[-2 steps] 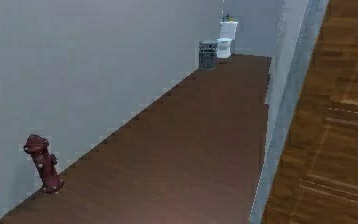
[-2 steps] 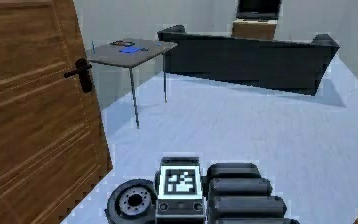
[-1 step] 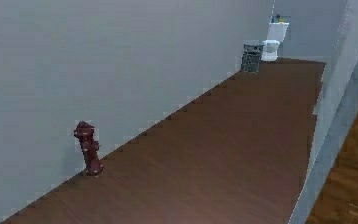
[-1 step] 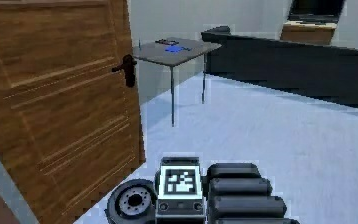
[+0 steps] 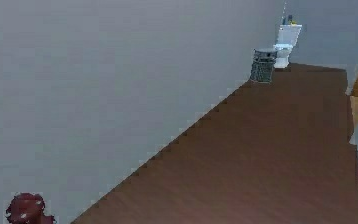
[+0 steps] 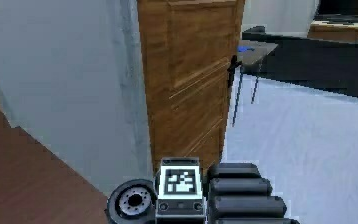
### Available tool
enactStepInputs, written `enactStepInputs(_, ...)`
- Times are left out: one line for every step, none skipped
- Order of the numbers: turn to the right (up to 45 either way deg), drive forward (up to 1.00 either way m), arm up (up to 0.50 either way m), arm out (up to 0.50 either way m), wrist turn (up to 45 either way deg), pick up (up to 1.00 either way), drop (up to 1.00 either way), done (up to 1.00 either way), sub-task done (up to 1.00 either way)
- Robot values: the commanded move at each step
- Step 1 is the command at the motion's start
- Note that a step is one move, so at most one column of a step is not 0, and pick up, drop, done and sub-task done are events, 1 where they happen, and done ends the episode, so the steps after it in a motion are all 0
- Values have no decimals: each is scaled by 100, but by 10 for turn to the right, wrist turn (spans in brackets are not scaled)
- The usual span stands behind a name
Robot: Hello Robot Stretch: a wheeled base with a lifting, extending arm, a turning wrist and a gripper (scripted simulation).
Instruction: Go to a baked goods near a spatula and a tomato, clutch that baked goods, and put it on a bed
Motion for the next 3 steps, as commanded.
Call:
enactStepInputs(360, 0, 0, 0, 0, 0, 0, 0, 0)
enactStepInputs(0, 35, 0, 0, 0, 0, 0, 0, 0)
enactStepInputs(0, 100, 0, 0, 0, 0, 0, 0, 0)
